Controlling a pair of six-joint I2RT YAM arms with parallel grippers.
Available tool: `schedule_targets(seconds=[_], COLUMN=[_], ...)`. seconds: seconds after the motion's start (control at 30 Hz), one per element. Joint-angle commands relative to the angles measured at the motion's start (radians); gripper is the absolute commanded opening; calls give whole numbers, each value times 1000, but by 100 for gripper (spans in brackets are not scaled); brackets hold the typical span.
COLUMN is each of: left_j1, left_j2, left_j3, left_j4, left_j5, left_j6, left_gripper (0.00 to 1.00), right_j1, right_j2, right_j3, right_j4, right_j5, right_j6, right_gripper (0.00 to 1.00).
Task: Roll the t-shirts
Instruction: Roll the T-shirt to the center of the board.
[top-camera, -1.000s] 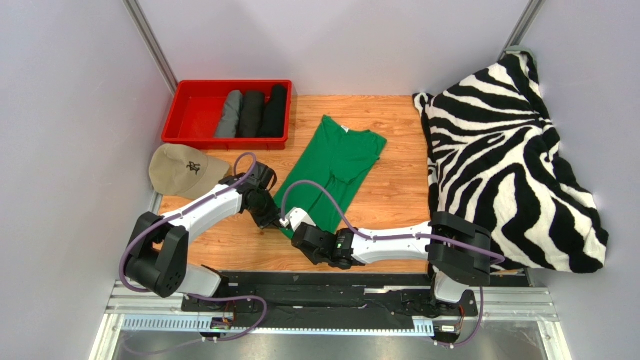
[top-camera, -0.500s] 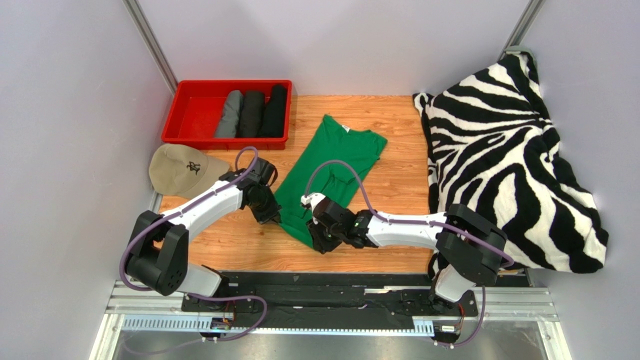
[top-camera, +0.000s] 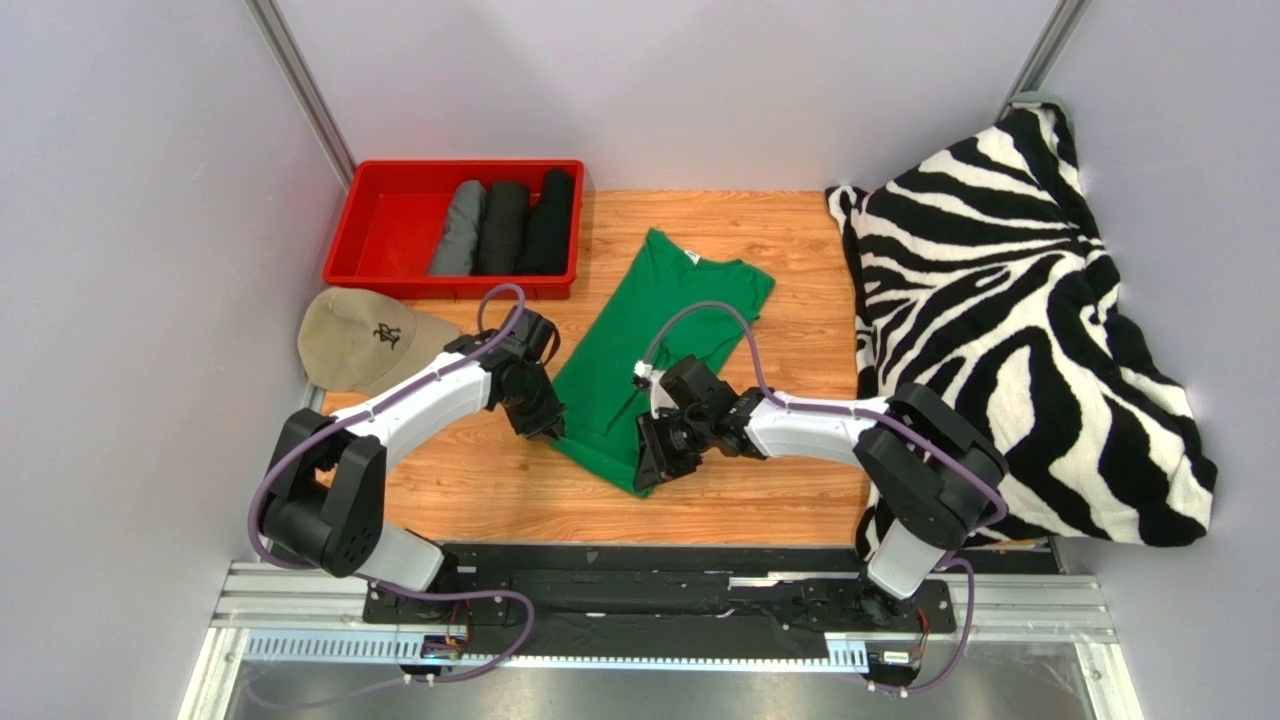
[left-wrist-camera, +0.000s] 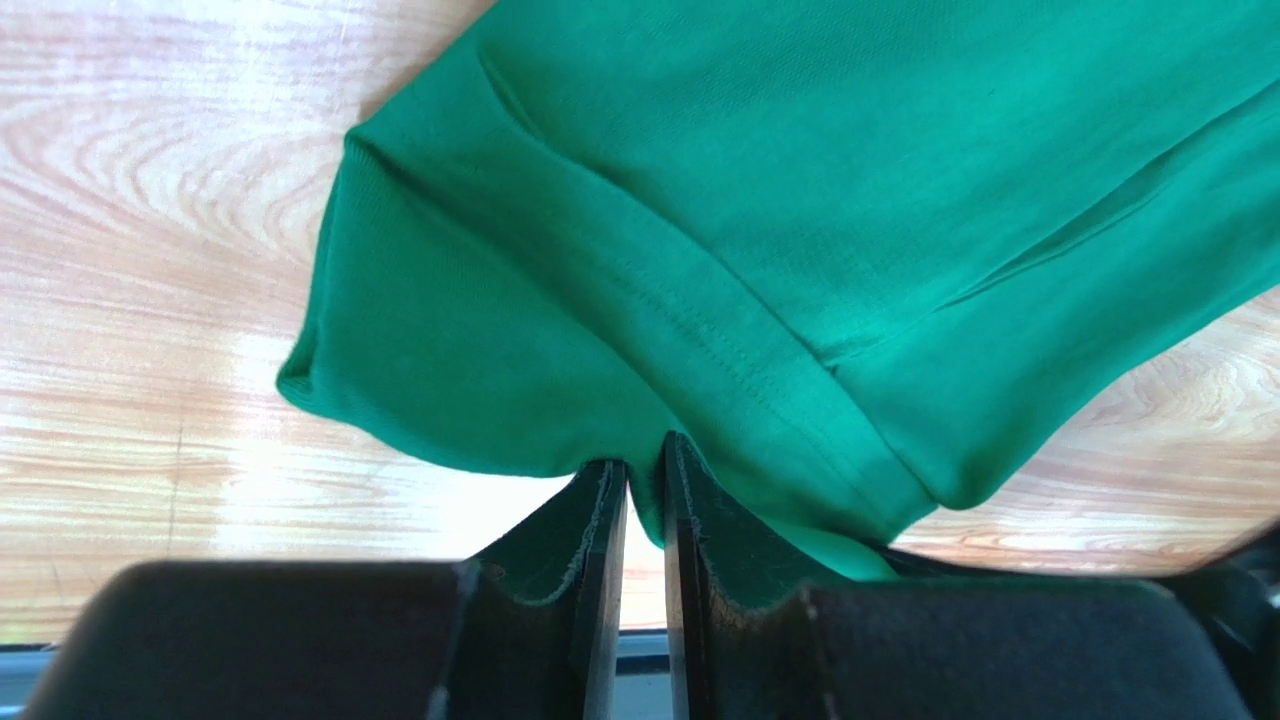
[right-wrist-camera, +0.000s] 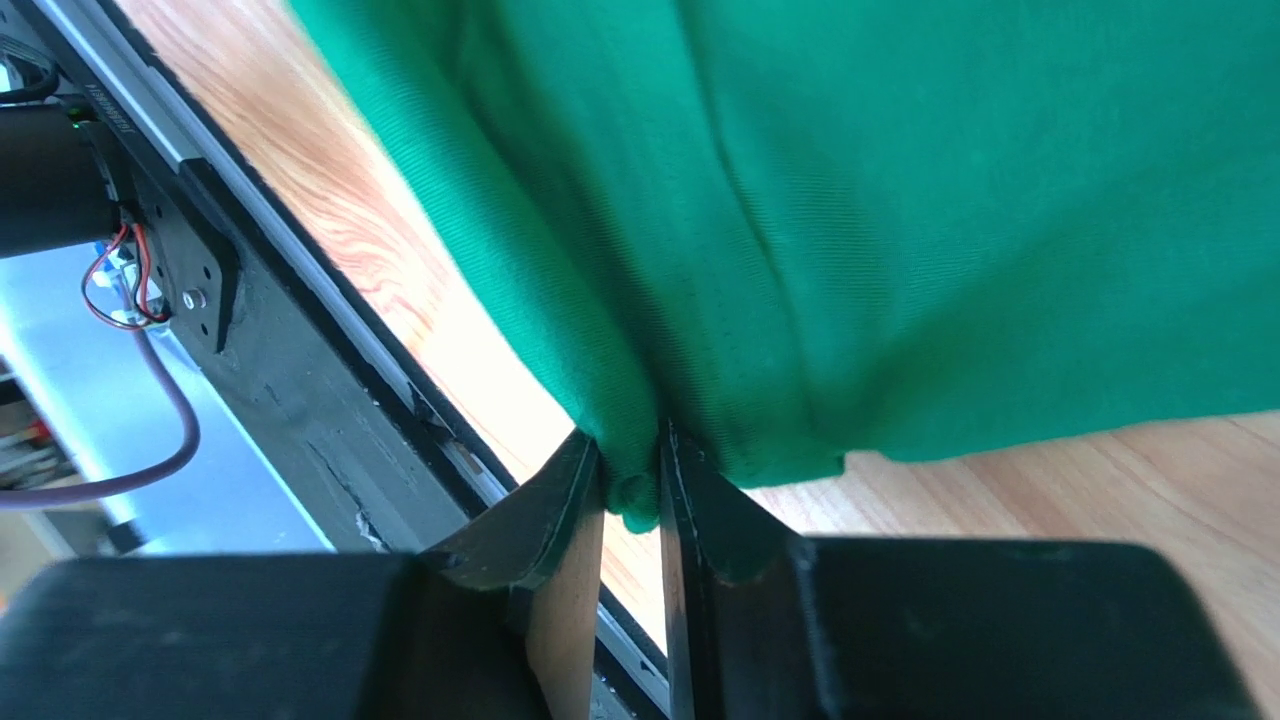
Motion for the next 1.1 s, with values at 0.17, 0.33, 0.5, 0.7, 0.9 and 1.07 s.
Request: schedule_targets(seconds=[0.17, 0.33, 0.5, 0.7, 0.9, 1.07], left_j1=[33, 51, 79, 125, 132, 135], left_j2=[-17, -27, -52, -72, -67, -99], left_j3=[29, 26, 20, -3, 6, 18], left_j4=[39, 46, 39, 69, 92, 118], left_j5=[-65, -74, -98, -99, -118, -126], left_j6=[31, 40, 54, 79, 91, 135], left_gripper=[20, 14, 14, 33, 35, 21], right_j1=[-53, -76, -82, -87, -88, -88], right_j2=[76, 83, 92, 96, 106, 112], right_j3=[12, 18, 36, 46, 53, 66], right_j4=[8, -11, -35, -57, -64, -70], right_j5=[-114, -121, -127, -129, -137, -144], right_j6=[84, 120, 133, 143, 152, 172], right_gripper=[20, 20, 19, 19, 18, 17])
